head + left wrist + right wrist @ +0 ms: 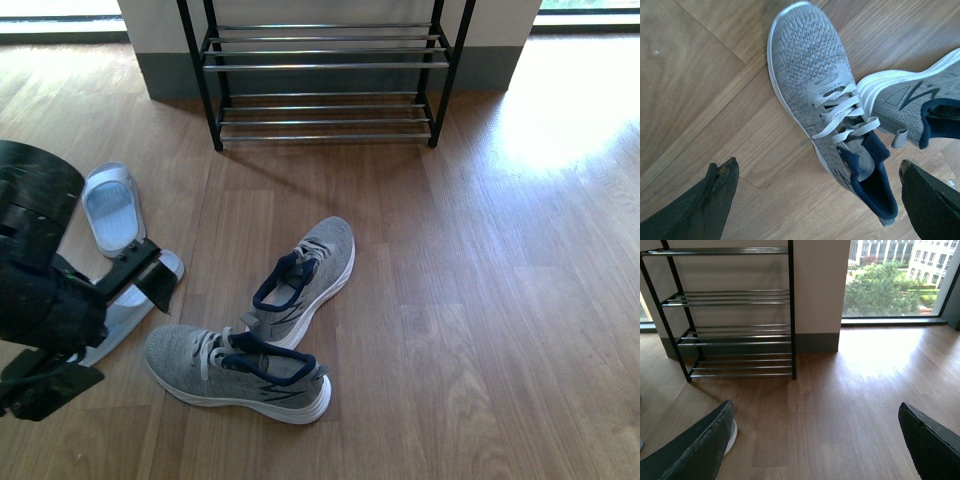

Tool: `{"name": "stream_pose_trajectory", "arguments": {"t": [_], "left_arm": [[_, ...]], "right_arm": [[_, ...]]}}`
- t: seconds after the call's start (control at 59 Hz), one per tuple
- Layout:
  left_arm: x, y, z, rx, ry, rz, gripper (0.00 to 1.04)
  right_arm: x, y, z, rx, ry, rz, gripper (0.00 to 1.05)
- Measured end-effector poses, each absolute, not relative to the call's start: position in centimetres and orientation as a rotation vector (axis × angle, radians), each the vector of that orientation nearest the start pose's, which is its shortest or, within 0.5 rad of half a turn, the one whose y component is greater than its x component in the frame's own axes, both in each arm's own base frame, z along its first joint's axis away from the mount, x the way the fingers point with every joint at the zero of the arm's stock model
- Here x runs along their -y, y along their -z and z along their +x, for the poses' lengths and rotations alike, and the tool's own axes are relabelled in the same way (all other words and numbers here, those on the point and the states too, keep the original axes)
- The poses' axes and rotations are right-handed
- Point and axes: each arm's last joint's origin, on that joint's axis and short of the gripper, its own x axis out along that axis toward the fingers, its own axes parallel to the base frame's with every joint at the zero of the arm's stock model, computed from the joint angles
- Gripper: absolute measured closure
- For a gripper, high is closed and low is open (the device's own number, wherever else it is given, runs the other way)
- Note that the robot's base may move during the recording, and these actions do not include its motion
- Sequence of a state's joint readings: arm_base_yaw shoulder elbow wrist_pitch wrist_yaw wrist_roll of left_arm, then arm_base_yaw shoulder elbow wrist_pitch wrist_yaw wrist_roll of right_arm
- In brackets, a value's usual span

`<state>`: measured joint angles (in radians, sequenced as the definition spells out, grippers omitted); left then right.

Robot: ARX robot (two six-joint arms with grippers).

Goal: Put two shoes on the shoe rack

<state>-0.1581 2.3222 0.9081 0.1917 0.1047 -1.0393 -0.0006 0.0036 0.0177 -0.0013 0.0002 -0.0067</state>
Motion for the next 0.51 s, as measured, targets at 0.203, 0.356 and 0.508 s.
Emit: {"name": "stream_pose_trajectory", "arguments": {"t": [0.203, 0.356, 0.508], "left_arm": [[7.5, 5.5, 33.4, -1.318, -0.383, -0.900, 0.09], [7.6, 6.4, 34.6, -1.323, -0.374, -0.942, 0.09], [7.7, 8.1, 35.2, -1.372, -0.369, -0.965, 0.09]], "right_arm": [[0.0, -16.9, 9.7, 0.013, 0.001, -0.007, 0.09], [0.0, -16.9, 9.7, 0.013, 0.000, -0.007, 0.09], [0.0, -16.9, 9.7, 0.013, 0.001, -0.007, 0.09]]}}
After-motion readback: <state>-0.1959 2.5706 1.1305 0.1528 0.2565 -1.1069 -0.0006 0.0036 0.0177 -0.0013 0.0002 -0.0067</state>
